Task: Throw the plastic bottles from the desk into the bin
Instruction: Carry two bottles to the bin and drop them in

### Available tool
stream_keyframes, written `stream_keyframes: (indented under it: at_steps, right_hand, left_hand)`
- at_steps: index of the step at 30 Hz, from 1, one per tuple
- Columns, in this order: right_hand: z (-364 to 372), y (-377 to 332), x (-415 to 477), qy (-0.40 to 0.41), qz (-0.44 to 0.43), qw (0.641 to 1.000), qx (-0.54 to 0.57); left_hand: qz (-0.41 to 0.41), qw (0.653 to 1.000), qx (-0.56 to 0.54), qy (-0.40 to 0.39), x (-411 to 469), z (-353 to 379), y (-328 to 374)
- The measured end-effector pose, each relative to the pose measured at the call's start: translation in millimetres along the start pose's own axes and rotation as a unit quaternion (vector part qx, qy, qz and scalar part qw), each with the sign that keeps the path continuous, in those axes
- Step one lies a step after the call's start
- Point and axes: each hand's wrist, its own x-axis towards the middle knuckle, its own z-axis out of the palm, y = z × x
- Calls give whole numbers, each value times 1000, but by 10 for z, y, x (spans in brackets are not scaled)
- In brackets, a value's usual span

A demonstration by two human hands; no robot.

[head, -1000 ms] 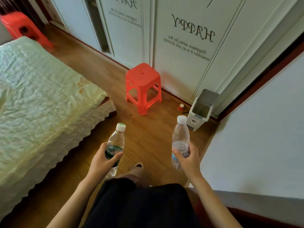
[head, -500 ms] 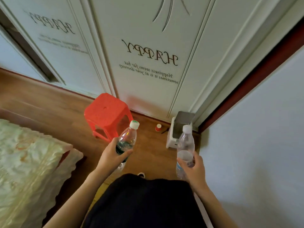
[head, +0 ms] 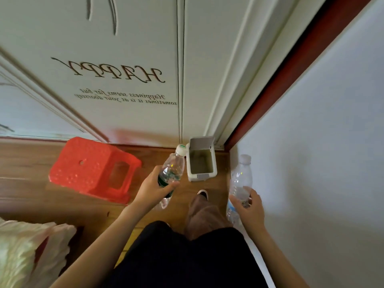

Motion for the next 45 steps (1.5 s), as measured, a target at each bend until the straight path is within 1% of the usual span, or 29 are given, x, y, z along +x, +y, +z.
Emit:
stream_keyframes:
  at_steps: [4, 7, 10, 13, 17, 21, 24, 29, 33, 36, 45]
  right_hand:
    - [-65, -187, 654, -35, -4, 999, 1]
    - [-67, -226, 1127, -69, -8, 997, 31]
    - [29, -213, 1546, -114, 8, 991, 76]
    - [235, -43, 1934, -148, 36, 982, 116]
    - [771, 552, 2637, -165, 72, 976, 124]
    - [1365, 1269, 3301, -144, 101, 972, 156]
    - [1705, 1724, 3640, -130, 116, 970, 172]
    - [1991, 2167, 3944, -136, 113, 964, 199]
    - [2064, 2316, 4010, -168, 110, 958, 203]
    - [2084, 2381, 4030, -166, 109, 957, 209]
    - [2110, 2419, 4045, -183, 87, 959, 199]
  left_hand:
    - [-36, 999, -23, 7, 376, 270, 186]
    - [-64, 997, -42, 8, 706, 457, 264]
    - [-79, 996, -38, -4, 1061, 647, 243]
    - [-94, 994, -46, -9, 1457, 861, 96]
    - [-107, 992, -47, -52, 2259, 1442, -316]
    - [-93, 989, -68, -93, 3082, 2107, -918]
    - [-82, 986, -63, -127, 3549, 2564, -1367]
    - [-83, 991, -24, -107, 3982, 3115, -1910]
    - [-93, 985, 24, -146, 4183, 3355, -2257]
    - [-112, 982, 37, -147, 4313, 3507, -2397]
    - [-180, 974, -11, -135, 4564, 3829, -2655]
